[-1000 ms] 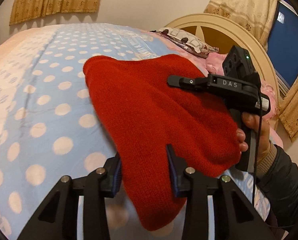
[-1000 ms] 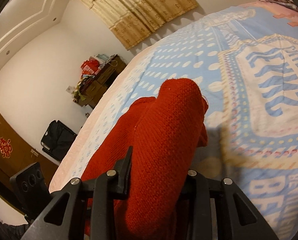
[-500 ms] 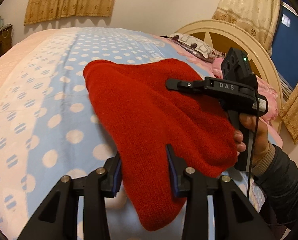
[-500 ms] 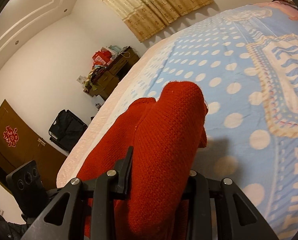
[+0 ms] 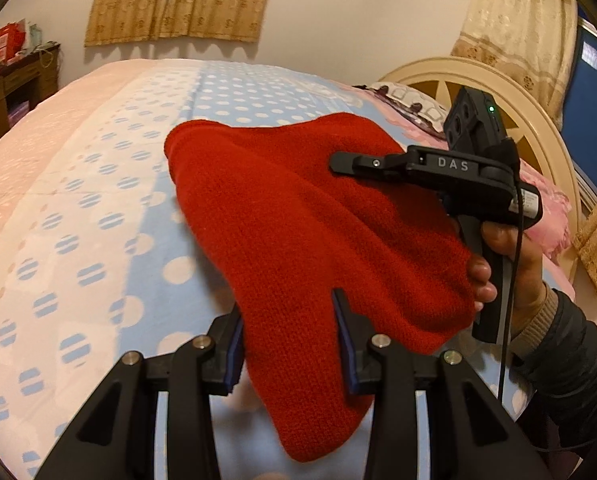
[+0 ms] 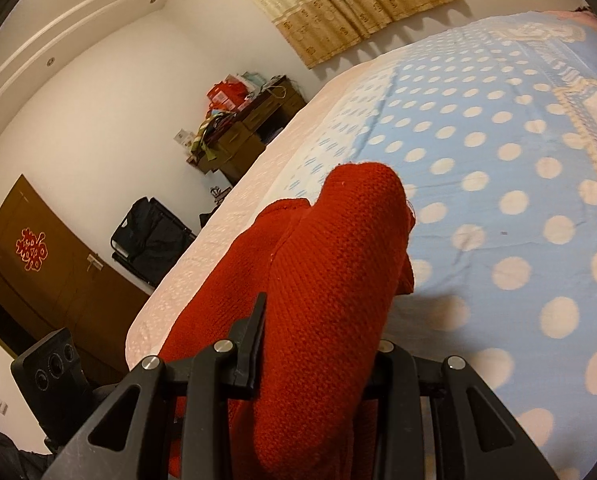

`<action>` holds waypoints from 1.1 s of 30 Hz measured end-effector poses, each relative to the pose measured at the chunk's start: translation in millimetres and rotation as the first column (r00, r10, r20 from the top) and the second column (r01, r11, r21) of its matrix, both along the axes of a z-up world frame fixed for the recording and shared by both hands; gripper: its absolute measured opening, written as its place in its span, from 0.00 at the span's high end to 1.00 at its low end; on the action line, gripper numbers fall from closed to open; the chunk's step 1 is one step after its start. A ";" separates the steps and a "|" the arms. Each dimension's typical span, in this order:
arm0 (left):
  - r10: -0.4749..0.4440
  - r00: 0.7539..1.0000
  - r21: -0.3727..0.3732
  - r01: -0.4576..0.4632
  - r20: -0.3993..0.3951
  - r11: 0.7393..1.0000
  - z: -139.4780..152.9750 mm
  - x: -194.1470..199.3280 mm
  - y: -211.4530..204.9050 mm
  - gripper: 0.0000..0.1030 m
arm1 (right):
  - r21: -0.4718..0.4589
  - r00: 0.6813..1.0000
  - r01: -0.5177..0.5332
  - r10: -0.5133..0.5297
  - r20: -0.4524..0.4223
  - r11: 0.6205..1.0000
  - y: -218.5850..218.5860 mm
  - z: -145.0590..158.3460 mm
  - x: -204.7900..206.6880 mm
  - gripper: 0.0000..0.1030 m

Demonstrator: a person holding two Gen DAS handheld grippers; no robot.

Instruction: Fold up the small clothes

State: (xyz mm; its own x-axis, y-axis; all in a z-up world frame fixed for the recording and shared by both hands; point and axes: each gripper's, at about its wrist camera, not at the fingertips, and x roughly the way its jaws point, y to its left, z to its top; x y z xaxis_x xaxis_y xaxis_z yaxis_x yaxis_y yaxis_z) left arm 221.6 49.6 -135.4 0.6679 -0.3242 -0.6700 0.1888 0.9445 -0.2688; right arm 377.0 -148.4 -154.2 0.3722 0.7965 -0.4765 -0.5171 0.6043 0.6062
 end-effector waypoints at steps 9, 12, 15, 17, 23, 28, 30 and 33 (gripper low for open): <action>0.083 0.996 -0.012 -0.083 0.020 0.996 -0.5 -19.4 31.1 0.61 | -0.017 0.997 -0.076 0.076 0.013 0.997 55.9 7.7 -8.6 0.68; 0.110 0.994 -0.013 -0.110 0.023 0.994 -1.2 -26.3 40.0 0.61 | -0.022 0.995 -0.102 0.102 0.016 0.995 73.6 9.8 -10.2 0.68; 0.135 0.990 -0.005 -0.135 0.030 0.991 -1.6 -32.3 46.4 0.61 | -0.025 0.992 -0.122 0.123 0.016 0.992 88.9 11.4 -12.7 0.68; 0.149 0.988 -0.002 -0.149 0.035 0.989 -0.6 -35.6 48.5 0.61 | -0.024 0.991 -0.135 0.136 0.016 0.990 99.7 12.7 -14.2 0.68; 0.186 0.982 -0.010 -0.186 0.042 0.982 -2.1 -43.2 60.1 0.61 | -0.028 0.985 -0.171 0.172 0.016 0.985 125.1 15.3 -15.4 0.68; 0.217 0.975 -0.013 -0.217 0.043 0.976 -2.5 -46.2 68.7 0.61 | -0.037 0.980 -0.199 0.200 0.011 0.979 146.3 15.0 -14.8 0.68; 0.229 0.972 -0.008 -0.229 0.047 0.973 -3.1 -48.2 71.7 0.61 | -0.039 0.977 -0.211 0.211 0.012 0.977 154.8 15.7 -16.5 0.68; 0.246 0.968 -0.004 -0.246 0.046 0.969 -6.3 -52.2 75.0 0.61 | -0.040 0.974 -0.227 0.228 0.011 0.973 166.8 16.3 -17.8 0.68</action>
